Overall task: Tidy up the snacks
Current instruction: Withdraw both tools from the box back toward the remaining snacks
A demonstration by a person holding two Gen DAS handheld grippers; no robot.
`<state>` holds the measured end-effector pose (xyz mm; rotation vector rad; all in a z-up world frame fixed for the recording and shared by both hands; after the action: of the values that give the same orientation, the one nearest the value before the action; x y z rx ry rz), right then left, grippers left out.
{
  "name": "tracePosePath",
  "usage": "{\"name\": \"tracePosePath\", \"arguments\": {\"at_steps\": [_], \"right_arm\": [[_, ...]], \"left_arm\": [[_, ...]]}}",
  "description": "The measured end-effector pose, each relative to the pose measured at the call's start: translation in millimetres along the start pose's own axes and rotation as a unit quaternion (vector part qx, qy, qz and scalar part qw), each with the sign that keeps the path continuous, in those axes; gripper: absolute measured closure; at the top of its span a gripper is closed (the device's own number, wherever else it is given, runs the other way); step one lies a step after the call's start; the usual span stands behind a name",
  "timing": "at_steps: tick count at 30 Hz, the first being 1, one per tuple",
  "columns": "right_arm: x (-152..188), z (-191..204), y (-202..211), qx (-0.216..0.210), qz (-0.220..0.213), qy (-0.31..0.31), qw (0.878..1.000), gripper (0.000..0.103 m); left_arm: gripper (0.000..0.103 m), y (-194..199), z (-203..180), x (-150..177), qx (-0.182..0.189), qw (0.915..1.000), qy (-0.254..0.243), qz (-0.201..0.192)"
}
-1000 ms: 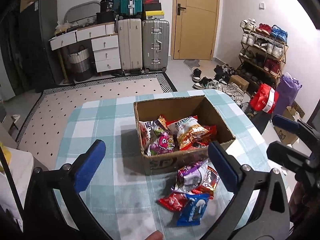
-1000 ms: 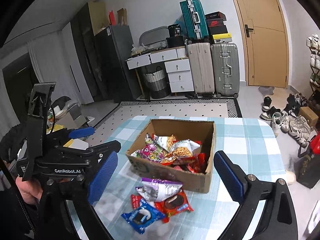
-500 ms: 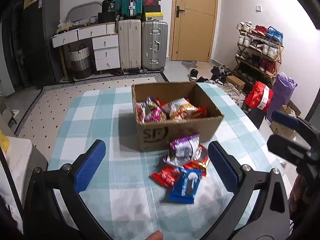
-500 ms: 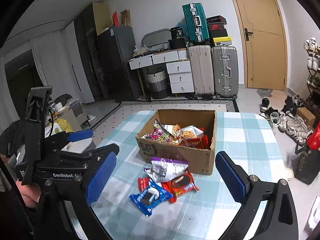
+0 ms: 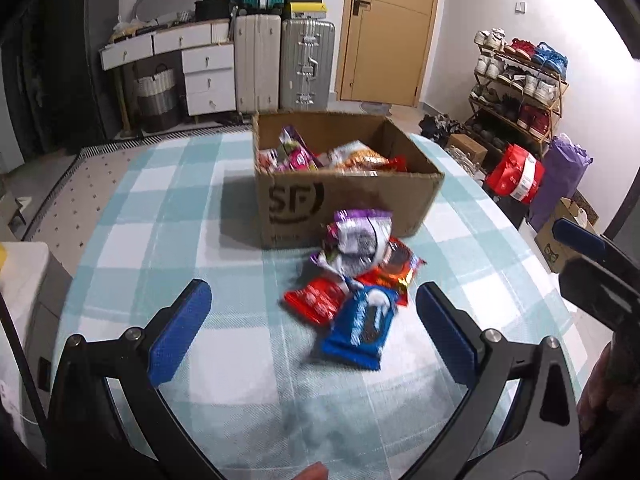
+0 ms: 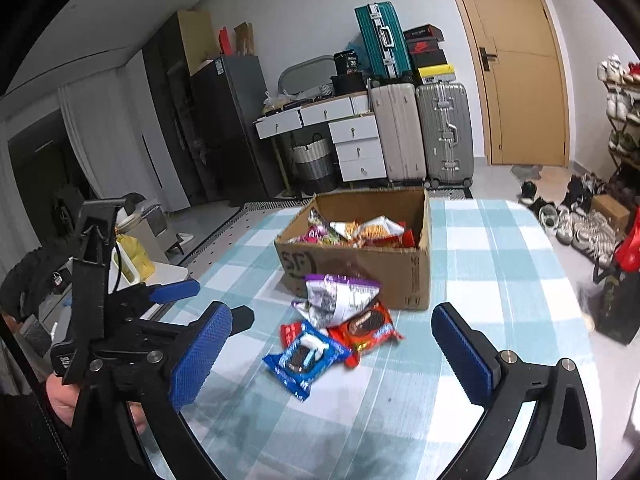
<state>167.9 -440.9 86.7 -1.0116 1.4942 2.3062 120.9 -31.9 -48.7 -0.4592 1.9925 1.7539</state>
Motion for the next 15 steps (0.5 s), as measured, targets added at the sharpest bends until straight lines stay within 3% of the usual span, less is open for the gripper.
{"name": "tracePosePath", "arguments": {"at_steps": [15], "right_arm": [[34.1, -20.4, -15.9, -0.005, 0.024, -0.033, 0.999, 0.001]], "left_arm": [[0.001, -75.0, -14.4, 15.1, 0.041, 0.9964, 0.005, 0.074]]}}
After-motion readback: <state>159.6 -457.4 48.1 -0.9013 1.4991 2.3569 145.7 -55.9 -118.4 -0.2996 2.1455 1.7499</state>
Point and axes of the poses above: each gripper's, at about its wrist camera, not at the fingertips, and y roughly against the way its jaws point, z to its left, x to its underside, the point moved 3 cm from there along -y, roughly the way its jaws point, and after that the axes turned 14 degrees about z, right-handed, at the moved point
